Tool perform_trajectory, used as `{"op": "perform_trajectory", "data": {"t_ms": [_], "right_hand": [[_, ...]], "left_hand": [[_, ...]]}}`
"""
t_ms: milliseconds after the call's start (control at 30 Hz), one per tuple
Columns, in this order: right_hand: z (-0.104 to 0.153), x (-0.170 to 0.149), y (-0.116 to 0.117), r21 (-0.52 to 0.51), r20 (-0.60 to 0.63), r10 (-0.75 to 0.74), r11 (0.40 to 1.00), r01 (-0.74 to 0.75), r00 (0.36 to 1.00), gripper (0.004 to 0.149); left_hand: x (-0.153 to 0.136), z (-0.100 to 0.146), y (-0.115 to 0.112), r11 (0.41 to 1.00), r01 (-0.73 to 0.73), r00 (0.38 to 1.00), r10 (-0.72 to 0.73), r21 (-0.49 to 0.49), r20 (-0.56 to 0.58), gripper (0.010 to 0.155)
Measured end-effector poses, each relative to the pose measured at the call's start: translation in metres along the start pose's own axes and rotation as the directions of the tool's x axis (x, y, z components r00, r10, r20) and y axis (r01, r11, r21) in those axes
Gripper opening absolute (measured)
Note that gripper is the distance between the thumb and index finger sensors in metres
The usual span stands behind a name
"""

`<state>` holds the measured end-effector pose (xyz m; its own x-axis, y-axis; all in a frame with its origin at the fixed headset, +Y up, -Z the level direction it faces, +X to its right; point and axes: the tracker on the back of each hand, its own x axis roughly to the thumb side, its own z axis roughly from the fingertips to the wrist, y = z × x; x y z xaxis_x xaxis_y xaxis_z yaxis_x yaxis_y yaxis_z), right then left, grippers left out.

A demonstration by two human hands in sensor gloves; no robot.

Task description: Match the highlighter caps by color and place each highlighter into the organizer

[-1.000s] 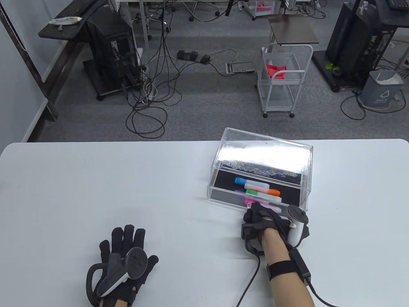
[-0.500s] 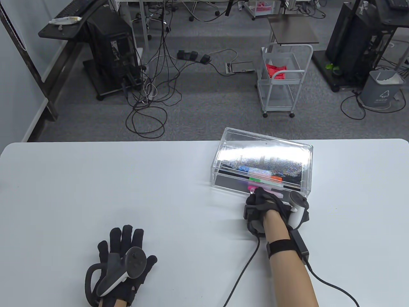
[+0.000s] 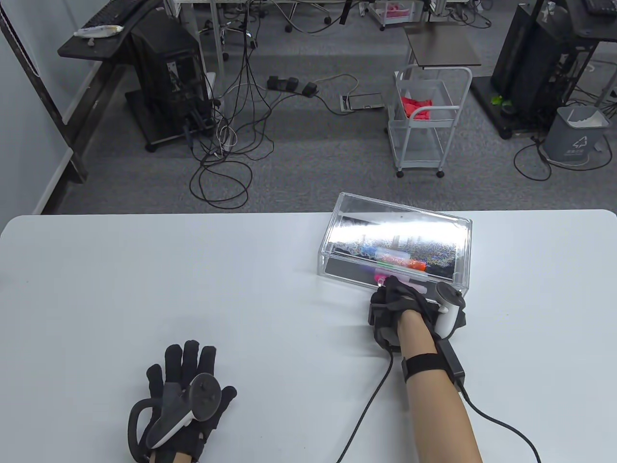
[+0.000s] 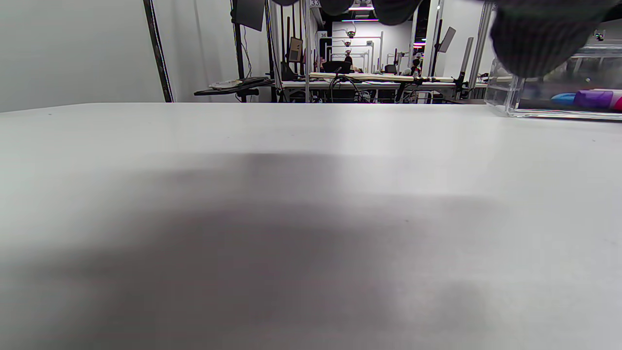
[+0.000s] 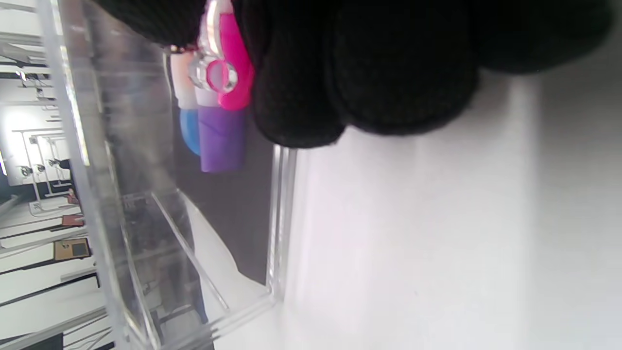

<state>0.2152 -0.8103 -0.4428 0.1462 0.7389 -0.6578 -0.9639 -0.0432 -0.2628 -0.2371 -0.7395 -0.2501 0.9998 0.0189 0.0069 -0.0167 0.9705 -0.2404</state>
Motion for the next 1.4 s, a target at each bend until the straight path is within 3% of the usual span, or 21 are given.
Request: {"op": "perform_trajectory", "data": {"t_ms": [100,233,333,533,633,867,1000,1067,1233,1400], "right_hand": [[0.009,-0.001,0.000,0.048,-0.005,0.117,0.992,-0.117,0.993,0.065],[0.032,0.001,0.000,0.044,0.083,0.266,0.962,-0.271,0.960,0.064],[0.058,0.006,0.003,-0.027,0.176,0.420,0.906,-0.422,0.890,0.064],[0.111,0.007,0.015,-0.089,0.301,0.570,0.815,-0.573,0.764,0.066],[0.140,0.004,0.022,-0.162,0.370,0.655,0.744,-0.649,0.659,0.066],[0.189,-0.020,0.036,-0.286,0.499,0.754,0.608,-0.741,0.427,0.068],[0.211,-0.034,0.044,-0.400,0.498,0.824,0.494,-0.772,0.269,0.069],[0.221,-0.042,0.047,-0.444,0.499,0.838,0.464,-0.767,0.218,0.071],[0.233,-0.059,0.054,-0.566,0.479,0.872,0.393,-0.725,0.099,0.073],[0.227,-0.071,0.051,-0.606,0.452,0.888,0.374,-0.702,0.083,0.075]], "left_hand": [[-0.003,-0.004,-0.001,1.000,0.013,1.000,-0.013,-0.006,-0.016,0.087],[-0.009,-0.011,-0.005,0.998,0.047,0.998,-0.048,-0.030,-0.041,0.087],[-0.011,-0.013,-0.008,0.998,0.045,0.998,-0.047,-0.042,-0.046,0.086],[-0.005,-0.012,-0.007,0.999,0.038,0.999,-0.038,-0.038,-0.010,0.086],[0.000,-0.012,-0.007,0.998,0.044,0.999,-0.044,-0.042,0.009,0.086],[0.005,-0.016,-0.008,0.997,0.031,0.999,-0.030,-0.068,0.023,0.086],[0.005,-0.013,-0.005,0.999,0.010,0.999,-0.007,-0.054,0.051,0.088],[0.005,-0.011,-0.001,0.999,0.000,0.998,0.003,-0.040,0.065,0.088],[0.007,-0.007,0.005,1.000,0.001,0.996,0.000,-0.006,0.088,0.088],[0.013,-0.003,0.005,1.000,0.019,0.993,-0.018,-0.001,0.115,0.089]]}}
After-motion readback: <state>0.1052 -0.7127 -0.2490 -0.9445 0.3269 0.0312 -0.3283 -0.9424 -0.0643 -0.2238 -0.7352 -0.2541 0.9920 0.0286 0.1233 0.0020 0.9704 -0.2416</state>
